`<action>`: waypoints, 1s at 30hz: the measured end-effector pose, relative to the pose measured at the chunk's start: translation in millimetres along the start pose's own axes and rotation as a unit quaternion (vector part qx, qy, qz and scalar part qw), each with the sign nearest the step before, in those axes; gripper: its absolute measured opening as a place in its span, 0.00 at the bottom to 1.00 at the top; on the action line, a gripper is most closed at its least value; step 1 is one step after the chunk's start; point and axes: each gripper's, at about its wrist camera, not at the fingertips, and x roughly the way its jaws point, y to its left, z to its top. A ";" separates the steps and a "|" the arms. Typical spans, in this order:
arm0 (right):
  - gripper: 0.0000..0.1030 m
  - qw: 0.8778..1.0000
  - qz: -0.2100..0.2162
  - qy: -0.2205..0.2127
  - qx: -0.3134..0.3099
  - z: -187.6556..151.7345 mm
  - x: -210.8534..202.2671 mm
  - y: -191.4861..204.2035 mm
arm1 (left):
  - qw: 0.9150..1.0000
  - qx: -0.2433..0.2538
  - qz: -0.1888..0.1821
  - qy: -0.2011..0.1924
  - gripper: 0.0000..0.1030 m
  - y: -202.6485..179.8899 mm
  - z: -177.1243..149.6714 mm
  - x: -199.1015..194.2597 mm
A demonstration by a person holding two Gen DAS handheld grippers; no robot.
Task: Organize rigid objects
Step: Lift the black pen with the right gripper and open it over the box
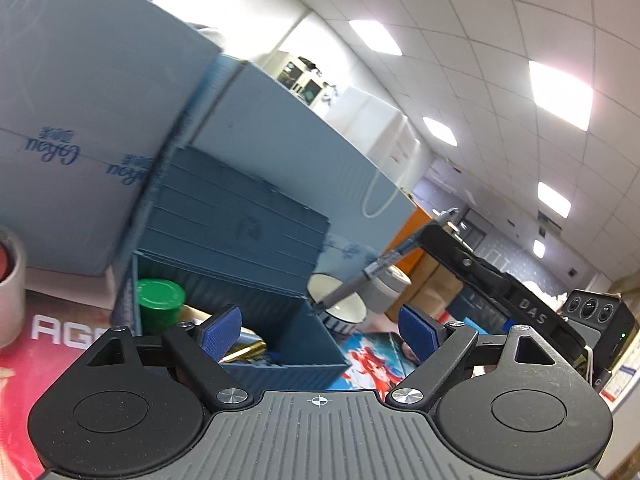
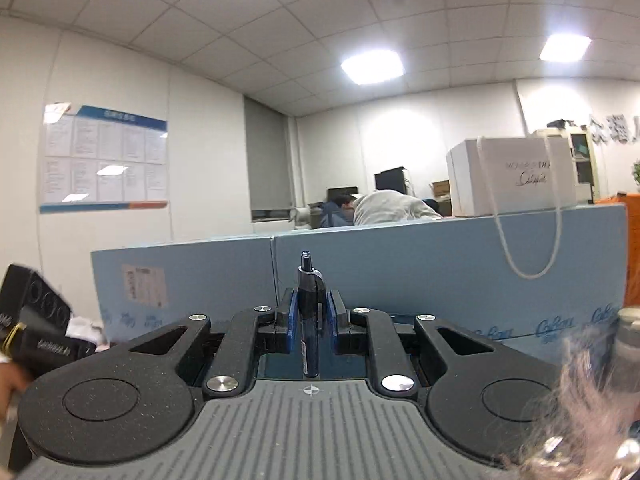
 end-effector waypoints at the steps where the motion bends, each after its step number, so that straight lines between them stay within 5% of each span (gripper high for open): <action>1: 0.14 1.000 -0.002 0.004 0.003 -1.7 8.7 1.9 | 1.000 -0.002 0.001 0.001 0.86 2.6 1.4 0.4; 8: 0.14 0.994 -0.059 0.077 -0.044 -31.6 55.6 10.6 | 1.000 -0.016 0.006 -0.003 0.88 16.3 7.1 -4.3; 15: 0.14 0.974 -0.092 0.150 -0.144 -59.6 81.7 29.2 | 1.000 -0.027 0.012 -0.003 0.88 23.9 7.5 -3.6; 19: 0.14 0.965 -0.095 0.173 -0.173 -68.9 90.0 36.6 | 1.000 -0.026 0.013 -0.001 0.88 23.1 6.7 -4.5; 30: 0.20 0.967 -0.049 0.195 -0.158 -77.5 110.2 52.2 | 0.999 -0.031 0.014 -0.009 0.88 25.2 8.5 -8.5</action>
